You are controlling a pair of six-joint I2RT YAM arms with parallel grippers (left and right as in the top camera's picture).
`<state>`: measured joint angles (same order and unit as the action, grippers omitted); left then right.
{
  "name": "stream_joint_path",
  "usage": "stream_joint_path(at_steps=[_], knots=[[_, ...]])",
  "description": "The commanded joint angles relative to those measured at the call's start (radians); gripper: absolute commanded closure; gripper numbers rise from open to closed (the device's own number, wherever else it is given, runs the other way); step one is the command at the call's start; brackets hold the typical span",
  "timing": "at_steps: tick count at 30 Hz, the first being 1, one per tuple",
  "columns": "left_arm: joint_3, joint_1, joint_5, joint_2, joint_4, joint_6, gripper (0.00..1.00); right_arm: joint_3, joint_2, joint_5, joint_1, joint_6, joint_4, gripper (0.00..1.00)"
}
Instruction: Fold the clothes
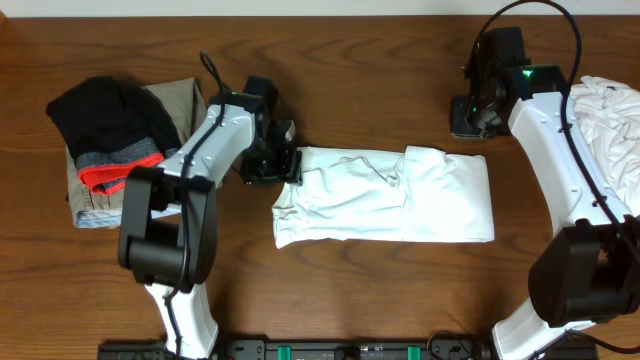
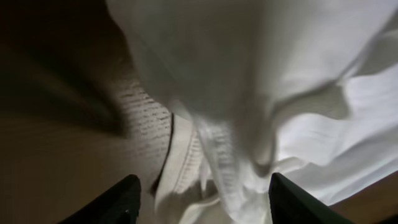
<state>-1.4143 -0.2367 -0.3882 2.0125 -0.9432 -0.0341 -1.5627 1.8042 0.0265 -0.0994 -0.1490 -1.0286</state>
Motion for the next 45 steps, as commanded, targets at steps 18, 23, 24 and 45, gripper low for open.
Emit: stream_joint_path(at_steps=[18, 23, 24, 45], knots=[[0.005, 0.015, -0.262, 0.172, -0.043, 0.139, 0.41, 0.006, 0.007, 0.010, -0.006, 0.004, -0.004, 0.91], [0.005, 0.020, -0.210, 0.172, -0.043, 0.138, 0.49, 0.006, 0.007, 0.006, -0.006, 0.003, -0.008, 0.91], [0.005, 0.022, -0.194, 0.171, -0.043, 0.137, 0.48, 0.006, 0.007, 0.006, -0.006, 0.003, -0.010, 0.91], [0.026, 0.055, -0.189, 0.169, 0.059, 0.082, 0.31, 0.006, 0.007, 0.006, -0.008, 0.003, -0.012, 0.91]])
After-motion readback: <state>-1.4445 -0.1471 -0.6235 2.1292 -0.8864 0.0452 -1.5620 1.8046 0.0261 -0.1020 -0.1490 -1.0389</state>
